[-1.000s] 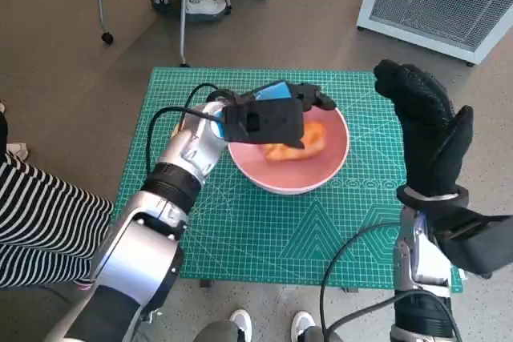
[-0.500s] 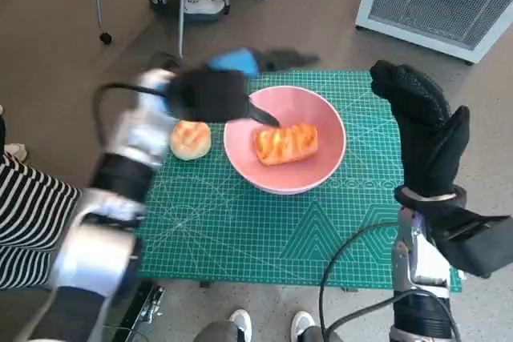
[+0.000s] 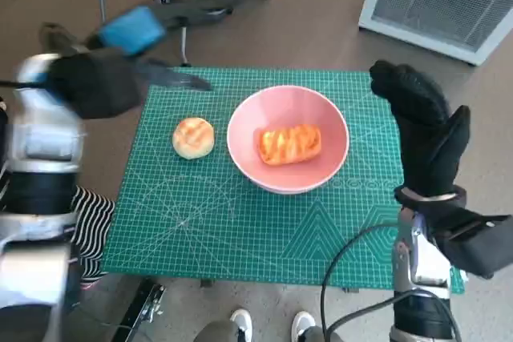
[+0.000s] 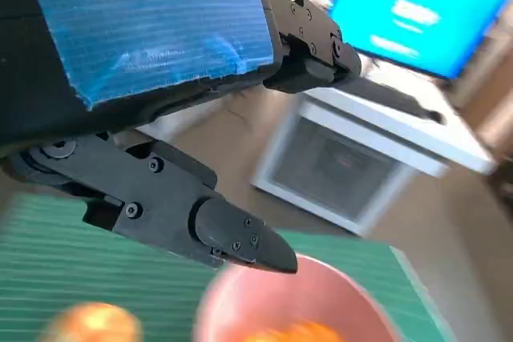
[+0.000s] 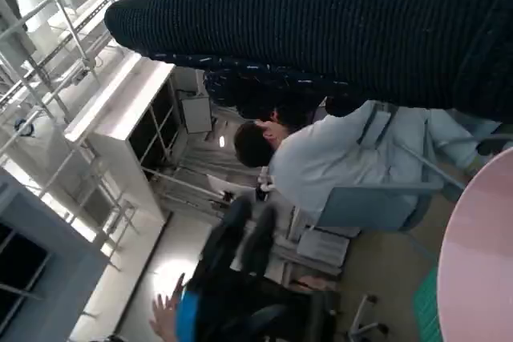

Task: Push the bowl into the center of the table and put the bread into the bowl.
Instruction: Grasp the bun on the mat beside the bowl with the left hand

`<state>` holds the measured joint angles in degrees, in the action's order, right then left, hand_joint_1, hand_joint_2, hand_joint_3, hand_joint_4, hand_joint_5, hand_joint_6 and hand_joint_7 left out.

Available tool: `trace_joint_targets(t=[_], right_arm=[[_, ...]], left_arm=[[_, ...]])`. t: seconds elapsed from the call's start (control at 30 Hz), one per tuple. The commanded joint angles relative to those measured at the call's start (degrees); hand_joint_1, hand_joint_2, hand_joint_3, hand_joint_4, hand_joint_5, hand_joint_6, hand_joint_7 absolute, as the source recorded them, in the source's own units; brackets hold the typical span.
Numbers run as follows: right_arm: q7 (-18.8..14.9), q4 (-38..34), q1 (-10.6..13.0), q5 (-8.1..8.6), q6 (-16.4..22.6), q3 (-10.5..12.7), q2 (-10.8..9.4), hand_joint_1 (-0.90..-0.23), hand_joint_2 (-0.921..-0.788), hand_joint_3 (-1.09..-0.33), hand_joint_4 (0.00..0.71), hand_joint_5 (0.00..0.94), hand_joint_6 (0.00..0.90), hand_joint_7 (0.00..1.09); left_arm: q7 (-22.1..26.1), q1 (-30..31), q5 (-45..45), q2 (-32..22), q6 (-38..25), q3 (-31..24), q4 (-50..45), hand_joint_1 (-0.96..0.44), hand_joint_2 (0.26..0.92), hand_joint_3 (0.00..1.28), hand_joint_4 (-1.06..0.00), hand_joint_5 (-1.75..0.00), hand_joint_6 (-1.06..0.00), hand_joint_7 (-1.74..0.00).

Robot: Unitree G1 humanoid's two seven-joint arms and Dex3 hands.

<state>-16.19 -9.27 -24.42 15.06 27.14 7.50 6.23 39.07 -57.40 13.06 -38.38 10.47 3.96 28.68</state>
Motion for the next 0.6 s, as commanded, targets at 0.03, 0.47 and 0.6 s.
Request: trace_joint_targets(t=[0.03,0.47,0.6], right_arm=[[-0.42,-0.65,0.72,0.46,-0.98,-0.14,-0.27,-0.687,-0.921,-0.717,0.191,0.001,0.133,0.36],[-0.75,-1.78,-0.20,0.97,-1.27,-0.34,-0.23,-0.685,-0.921,-0.704,0.193,0.002,0.143,0.36],[-0.93,-2.14,-0.47,1.10,-1.38,-0.32,-0.21,-0.687,-0.921,-0.699,0.200,0.005,0.148,0.36]], left_arm=[[2.07,0.03,0.66,-2.97,1.17,1.01,1.57,-0.13,0.725,0.00,-0.07,0.00,-0.32,-0.04],[-0.70,1.30,5.83,-3.96,0.61,4.63,6.42,-0.07,0.708,0.00,-0.08,-0.01,-0.32,-0.02],[-1.71,1.27,6.85,-2.97,0.76,5.92,9.35,-0.08,0.711,0.00,-0.08,0.00,-0.32,-0.01]])
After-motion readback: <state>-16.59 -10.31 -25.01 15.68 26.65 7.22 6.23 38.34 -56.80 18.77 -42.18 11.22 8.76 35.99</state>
